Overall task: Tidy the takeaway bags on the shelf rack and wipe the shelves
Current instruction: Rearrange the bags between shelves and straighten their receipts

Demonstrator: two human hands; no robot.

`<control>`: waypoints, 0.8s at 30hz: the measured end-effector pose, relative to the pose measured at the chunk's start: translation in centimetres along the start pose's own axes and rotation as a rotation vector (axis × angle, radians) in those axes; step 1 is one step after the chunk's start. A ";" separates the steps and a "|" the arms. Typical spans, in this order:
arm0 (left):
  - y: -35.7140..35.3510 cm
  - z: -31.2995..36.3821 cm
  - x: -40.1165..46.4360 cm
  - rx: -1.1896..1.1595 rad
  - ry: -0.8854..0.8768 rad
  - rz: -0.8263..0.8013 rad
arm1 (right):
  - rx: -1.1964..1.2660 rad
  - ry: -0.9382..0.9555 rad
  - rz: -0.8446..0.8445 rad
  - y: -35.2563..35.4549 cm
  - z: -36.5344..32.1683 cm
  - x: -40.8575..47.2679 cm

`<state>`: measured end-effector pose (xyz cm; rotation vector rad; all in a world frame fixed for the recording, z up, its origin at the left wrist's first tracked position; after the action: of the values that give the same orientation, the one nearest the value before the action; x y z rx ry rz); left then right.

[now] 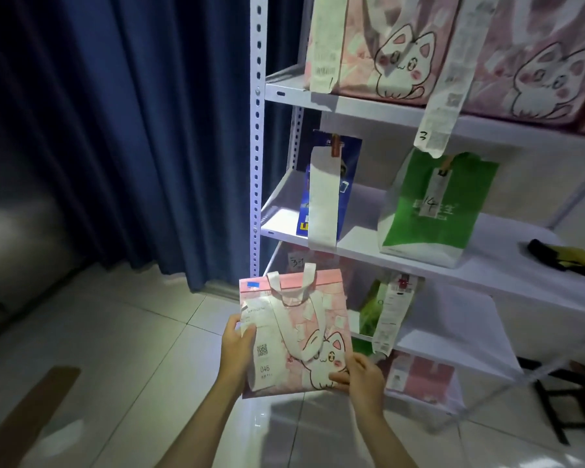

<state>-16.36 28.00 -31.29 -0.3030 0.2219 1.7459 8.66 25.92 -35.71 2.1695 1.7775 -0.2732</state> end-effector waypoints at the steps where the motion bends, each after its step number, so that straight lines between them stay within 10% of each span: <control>1: 0.1 0.2 0.7 0.004 -0.004 0.007 | -0.052 -0.004 -0.009 -0.1 -0.2 0.6; 24: -0.6 -0.8 6.4 0.080 -0.014 0.095 | -0.278 -0.030 -0.166 0.8 1.8 13.9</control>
<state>-16.83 33.81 -34.07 -0.2244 0.2992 1.8268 12.42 37.86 -42.15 1.8224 1.8578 -0.0887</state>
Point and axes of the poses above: each hand's wrist, its own x-axis towards the middle knuckle, its own y-axis out of the back of the hand, z = x × y, the point moved 3 cm from there along x, towards the middle knuckle, and after that the axes turned 11 degrees about -z, right-handed, at the moved point
